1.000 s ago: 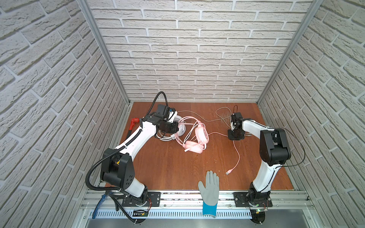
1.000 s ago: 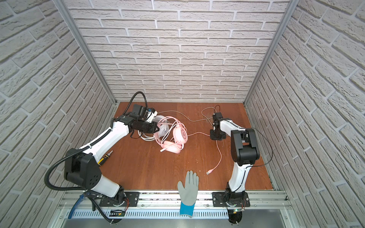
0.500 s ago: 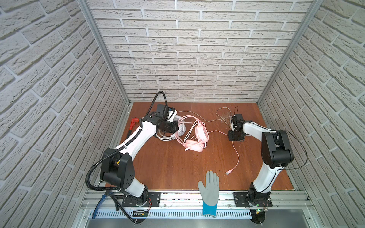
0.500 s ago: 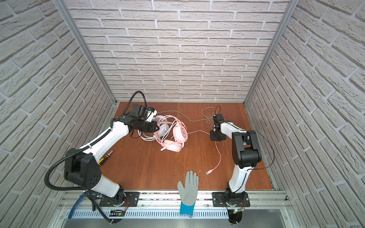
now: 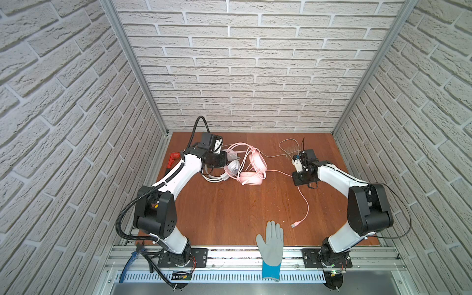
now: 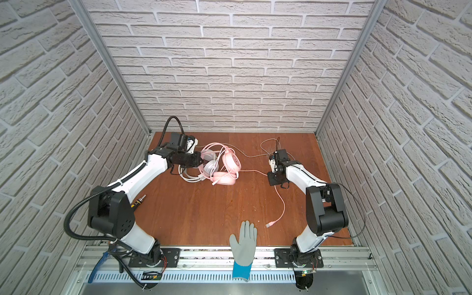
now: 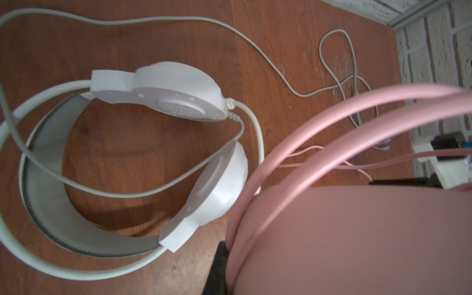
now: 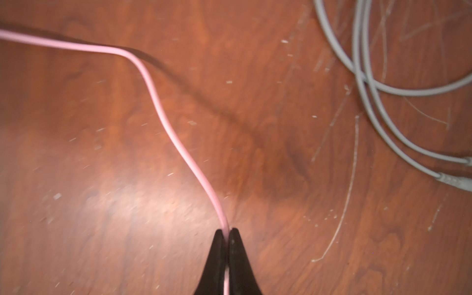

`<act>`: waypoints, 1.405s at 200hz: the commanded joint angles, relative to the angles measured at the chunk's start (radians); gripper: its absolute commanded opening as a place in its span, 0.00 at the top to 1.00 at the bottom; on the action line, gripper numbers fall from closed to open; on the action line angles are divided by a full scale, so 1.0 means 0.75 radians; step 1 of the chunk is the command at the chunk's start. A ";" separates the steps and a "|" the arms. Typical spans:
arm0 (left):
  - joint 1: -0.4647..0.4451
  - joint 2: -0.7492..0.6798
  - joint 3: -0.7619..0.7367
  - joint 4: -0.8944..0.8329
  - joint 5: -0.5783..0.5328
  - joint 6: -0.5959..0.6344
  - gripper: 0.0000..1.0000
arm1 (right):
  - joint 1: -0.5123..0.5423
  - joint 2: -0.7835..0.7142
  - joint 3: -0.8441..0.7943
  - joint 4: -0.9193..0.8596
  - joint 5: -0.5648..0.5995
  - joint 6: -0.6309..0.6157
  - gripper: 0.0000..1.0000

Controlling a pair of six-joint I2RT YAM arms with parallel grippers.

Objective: Wrap the headphones
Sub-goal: 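Draw the pink cable toward the robot and up with the right gripper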

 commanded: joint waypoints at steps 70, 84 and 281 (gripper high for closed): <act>0.043 0.088 0.159 0.170 -0.093 -0.228 1.00 | 0.238 -0.235 -0.085 0.122 -0.278 -0.313 0.94; 0.041 0.094 0.161 0.172 -0.111 -0.236 1.00 | 0.266 -0.256 -0.081 0.111 -0.341 -0.370 0.94; -0.151 0.202 0.307 0.020 -0.377 -0.281 1.00 | 0.413 -0.255 0.317 -0.218 -0.829 -0.888 0.94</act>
